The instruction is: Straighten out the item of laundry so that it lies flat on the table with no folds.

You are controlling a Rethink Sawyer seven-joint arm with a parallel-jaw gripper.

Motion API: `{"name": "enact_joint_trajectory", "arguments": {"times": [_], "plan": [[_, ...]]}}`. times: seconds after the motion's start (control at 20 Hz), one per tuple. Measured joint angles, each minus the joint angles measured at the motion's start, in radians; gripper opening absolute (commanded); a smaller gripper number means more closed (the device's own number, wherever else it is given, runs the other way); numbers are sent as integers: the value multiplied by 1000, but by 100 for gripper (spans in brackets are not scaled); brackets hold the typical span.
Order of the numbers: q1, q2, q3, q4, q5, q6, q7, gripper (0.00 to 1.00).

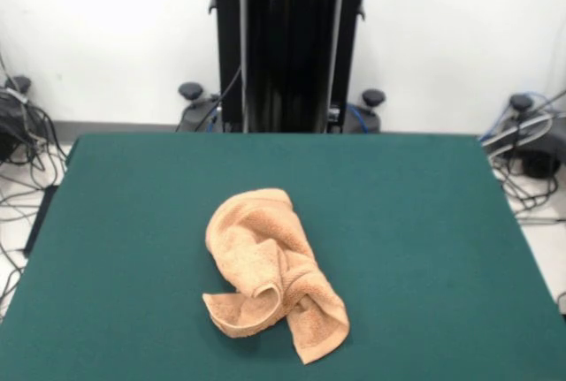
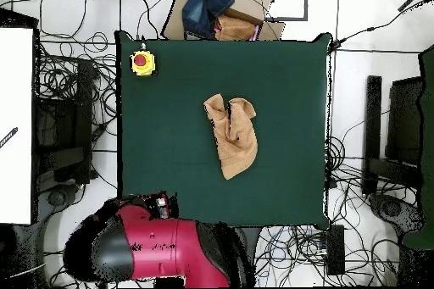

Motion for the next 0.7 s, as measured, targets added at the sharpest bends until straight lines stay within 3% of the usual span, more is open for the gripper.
{"name": "enact_joint_trajectory", "arguments": {"times": [0.7], "plan": [[0, 71, -14, 0, 0, -23, 0, 100]]}}
